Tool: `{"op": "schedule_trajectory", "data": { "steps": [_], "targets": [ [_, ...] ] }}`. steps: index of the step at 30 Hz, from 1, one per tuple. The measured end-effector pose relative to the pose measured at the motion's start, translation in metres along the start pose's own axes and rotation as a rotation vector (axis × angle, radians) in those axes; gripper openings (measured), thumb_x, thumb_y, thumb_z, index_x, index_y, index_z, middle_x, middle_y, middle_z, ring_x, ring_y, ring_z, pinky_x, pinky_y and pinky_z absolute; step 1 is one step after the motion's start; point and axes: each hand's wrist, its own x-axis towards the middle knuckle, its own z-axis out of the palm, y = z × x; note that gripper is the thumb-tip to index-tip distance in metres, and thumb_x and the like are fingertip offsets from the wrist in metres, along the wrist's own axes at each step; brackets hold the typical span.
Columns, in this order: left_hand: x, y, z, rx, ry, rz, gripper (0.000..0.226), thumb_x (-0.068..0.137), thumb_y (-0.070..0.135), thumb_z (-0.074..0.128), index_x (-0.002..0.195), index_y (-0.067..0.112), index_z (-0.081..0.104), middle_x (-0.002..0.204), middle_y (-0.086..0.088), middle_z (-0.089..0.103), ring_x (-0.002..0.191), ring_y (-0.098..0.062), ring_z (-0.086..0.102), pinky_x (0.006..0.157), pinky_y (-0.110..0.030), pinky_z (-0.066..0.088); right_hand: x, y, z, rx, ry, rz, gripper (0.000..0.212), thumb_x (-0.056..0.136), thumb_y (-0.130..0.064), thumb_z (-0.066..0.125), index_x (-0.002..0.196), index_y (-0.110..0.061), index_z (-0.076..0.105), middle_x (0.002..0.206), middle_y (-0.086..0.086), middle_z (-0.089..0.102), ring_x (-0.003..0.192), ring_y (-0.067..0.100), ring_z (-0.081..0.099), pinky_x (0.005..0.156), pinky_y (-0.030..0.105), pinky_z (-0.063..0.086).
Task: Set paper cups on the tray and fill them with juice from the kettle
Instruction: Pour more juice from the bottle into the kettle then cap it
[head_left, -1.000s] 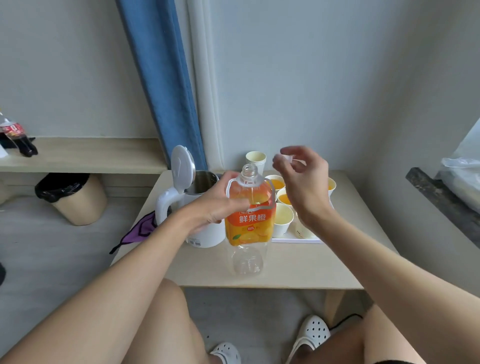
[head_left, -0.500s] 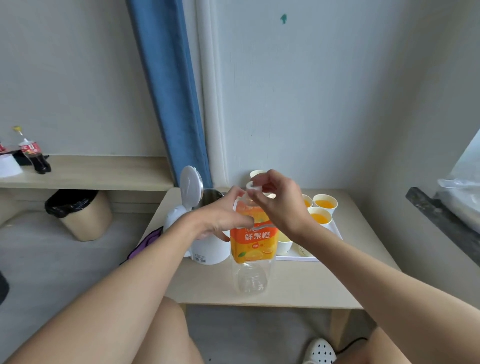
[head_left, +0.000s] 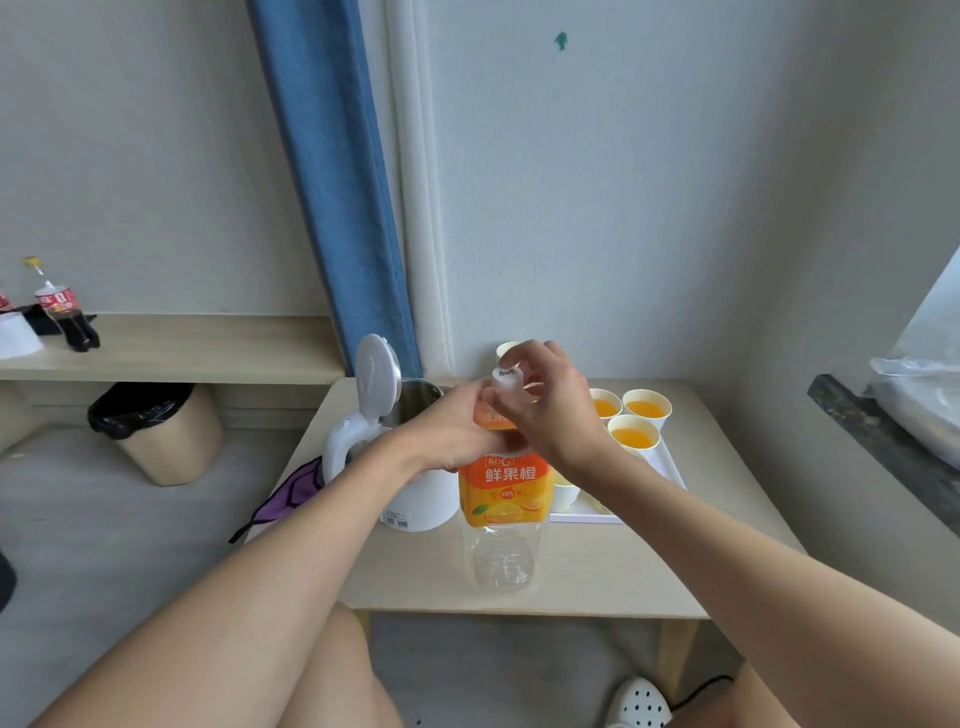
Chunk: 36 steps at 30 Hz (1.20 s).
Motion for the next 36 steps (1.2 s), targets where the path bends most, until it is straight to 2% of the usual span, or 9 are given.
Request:
{"op": "schedule_trajectory", "data": {
  "steps": [7, 10, 13, 17, 20, 23, 27, 31, 36],
  "targets": [
    [-0.003, 0.003, 0.001, -0.019, -0.018, 0.037, 0.050, 0.094, 0.003, 0.073, 0.134, 0.032, 0.066, 0.115, 0.007, 0.078, 0.099, 0.000, 0.072, 0.068, -0.012, 0.054, -0.014, 0.007, 0.007, 0.120, 0.022, 0.116, 0.064, 0.080, -0.024, 0.080, 0.137, -0.021, 0.053, 0.123, -0.002, 0.048, 0.110, 0.011, 0.056, 0.094, 0.023, 0.045],
    [-0.003, 0.001, 0.000, -0.032, -0.003, 0.017, 0.046, 0.092, 0.007, 0.076, 0.128, 0.034, 0.067, 0.113, 0.008, 0.077, 0.104, -0.007, 0.073, 0.075, -0.016, 0.058, -0.015, 0.006, 0.009, 0.113, 0.039, 0.128, 0.038, 0.084, -0.020, 0.075, 0.121, -0.017, 0.064, 0.120, 0.001, 0.051, 0.111, 0.016, 0.058, 0.093, 0.027, 0.046],
    [-0.002, 0.000, 0.000, -0.043, 0.007, -0.003, 0.045, 0.091, 0.008, 0.077, 0.126, 0.033, 0.065, 0.113, 0.005, 0.077, 0.104, -0.010, 0.074, 0.082, -0.024, 0.061, -0.018, 0.008, 0.012, 0.177, 0.096, 0.186, 0.036, 0.082, -0.019, 0.079, 0.108, -0.013, 0.055, 0.110, 0.003, 0.058, 0.105, 0.016, 0.059, 0.092, 0.038, 0.051],
    [-0.002, 0.000, 0.001, -0.072, -0.002, 0.006, 0.050, 0.091, 0.009, 0.078, 0.129, 0.038, 0.063, 0.115, 0.007, 0.076, 0.105, -0.006, 0.072, 0.084, -0.026, 0.061, -0.017, 0.008, 0.013, 0.231, 0.072, 0.133, 0.055, 0.082, -0.016, 0.078, 0.128, -0.020, 0.049, 0.120, 0.004, 0.056, 0.109, 0.015, 0.059, 0.096, 0.034, 0.050],
    [-0.002, 0.000, 0.001, -0.061, 0.003, 0.007, 0.050, 0.091, 0.011, 0.078, 0.123, 0.045, 0.062, 0.116, 0.008, 0.075, 0.108, -0.010, 0.072, 0.091, -0.035, 0.060, -0.017, 0.009, 0.013, 0.178, 0.059, 0.113, 0.042, 0.085, -0.018, 0.076, 0.123, -0.023, 0.058, 0.122, 0.003, 0.053, 0.111, 0.014, 0.057, 0.098, 0.038, 0.049],
    [-0.001, 0.000, 0.000, -0.079, -0.001, 0.003, 0.049, 0.091, 0.009, 0.078, 0.129, 0.035, 0.061, 0.115, 0.006, 0.076, 0.106, -0.010, 0.073, 0.091, -0.033, 0.061, -0.017, 0.010, 0.015, 0.250, 0.095, 0.153, 0.042, 0.082, -0.015, 0.078, 0.109, -0.019, 0.046, 0.110, 0.004, 0.060, 0.105, 0.014, 0.061, 0.093, 0.042, 0.051],
    [-0.001, 0.000, 0.000, -0.089, -0.017, 0.009, 0.050, 0.092, 0.012, 0.078, 0.128, 0.042, 0.060, 0.114, 0.012, 0.074, 0.103, -0.003, 0.071, 0.083, -0.024, 0.060, -0.016, 0.012, 0.014, 0.143, 0.045, 0.085, 0.051, 0.086, -0.017, 0.074, 0.133, -0.022, 0.054, 0.123, 0.003, 0.053, 0.113, 0.016, 0.057, 0.099, 0.036, 0.047],
    [-0.002, 0.000, 0.000, -0.086, -0.010, 0.012, 0.051, 0.091, 0.011, 0.078, 0.122, 0.049, 0.061, 0.114, 0.014, 0.075, 0.103, -0.001, 0.071, 0.079, -0.022, 0.061, -0.015, 0.010, 0.010, 0.147, 0.027, 0.111, 0.041, 0.087, -0.020, 0.073, 0.126, -0.022, 0.061, 0.121, -0.001, 0.051, 0.111, 0.011, 0.054, 0.100, 0.036, 0.047],
    [-0.003, 0.001, 0.001, -0.103, -0.002, 0.019, 0.050, 0.090, 0.012, 0.079, 0.130, 0.036, 0.062, 0.111, 0.015, 0.077, 0.098, 0.003, 0.072, 0.072, -0.013, 0.054, -0.010, 0.005, 0.003, 0.194, -0.075, 0.154, 0.037, 0.098, -0.034, 0.056, 0.134, -0.026, 0.058, 0.117, -0.004, 0.055, 0.113, 0.015, 0.056, 0.099, 0.033, 0.047]
  ]
}}
